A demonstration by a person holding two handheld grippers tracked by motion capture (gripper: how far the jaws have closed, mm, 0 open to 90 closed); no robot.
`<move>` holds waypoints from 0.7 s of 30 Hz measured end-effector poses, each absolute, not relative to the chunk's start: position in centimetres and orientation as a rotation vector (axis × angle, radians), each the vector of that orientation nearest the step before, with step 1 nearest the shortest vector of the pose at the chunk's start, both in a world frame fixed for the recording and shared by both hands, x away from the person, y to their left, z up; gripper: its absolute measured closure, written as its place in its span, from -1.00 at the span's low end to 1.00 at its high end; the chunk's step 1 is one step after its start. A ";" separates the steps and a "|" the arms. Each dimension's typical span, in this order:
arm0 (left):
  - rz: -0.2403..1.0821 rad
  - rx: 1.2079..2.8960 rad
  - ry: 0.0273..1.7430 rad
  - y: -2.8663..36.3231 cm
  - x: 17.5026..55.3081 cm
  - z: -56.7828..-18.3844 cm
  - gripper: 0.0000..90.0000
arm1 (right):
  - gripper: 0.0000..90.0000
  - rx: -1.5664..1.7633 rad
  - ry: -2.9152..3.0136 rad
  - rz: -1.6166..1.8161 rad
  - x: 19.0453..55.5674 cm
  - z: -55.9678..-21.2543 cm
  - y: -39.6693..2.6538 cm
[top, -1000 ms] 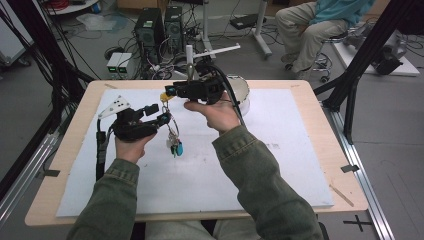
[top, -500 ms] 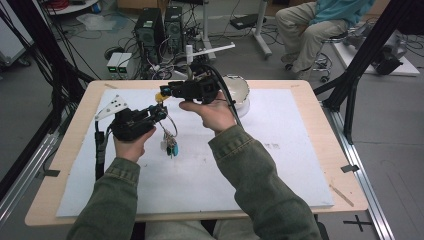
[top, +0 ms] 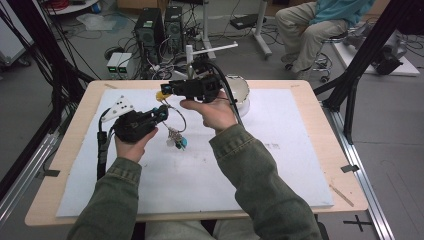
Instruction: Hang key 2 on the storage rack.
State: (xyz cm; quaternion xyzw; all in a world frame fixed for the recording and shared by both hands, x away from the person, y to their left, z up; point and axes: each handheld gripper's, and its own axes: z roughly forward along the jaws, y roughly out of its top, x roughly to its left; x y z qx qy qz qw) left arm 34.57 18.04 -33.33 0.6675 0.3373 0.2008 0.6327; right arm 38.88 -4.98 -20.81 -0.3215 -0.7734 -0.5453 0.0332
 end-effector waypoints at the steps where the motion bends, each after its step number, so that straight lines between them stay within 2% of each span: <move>1: 0.454 1.528 0.771 18.1 34.6 -33.3 0.91 | 0.31 -0.995 -2.373 -1.680 38.9 -20.8 -5.0; 5: 0.454 1.544 0.774 18.1 34.5 -33.3 0.91 | 0.25 -1.025 -2.329 -1.694 39.1 -20.9 -5.4; 18: 0.470 1.536 0.779 18.2 34.6 -33.2 0.92 | -0.70 -1.158 -2.359 -1.697 39.1 -21.4 -6.8; 21: 0.473 1.536 0.785 18.2 34.6 -33.0 0.92 | -0.77 -1.202 -2.352 -1.692 39.3 -22.0 -7.6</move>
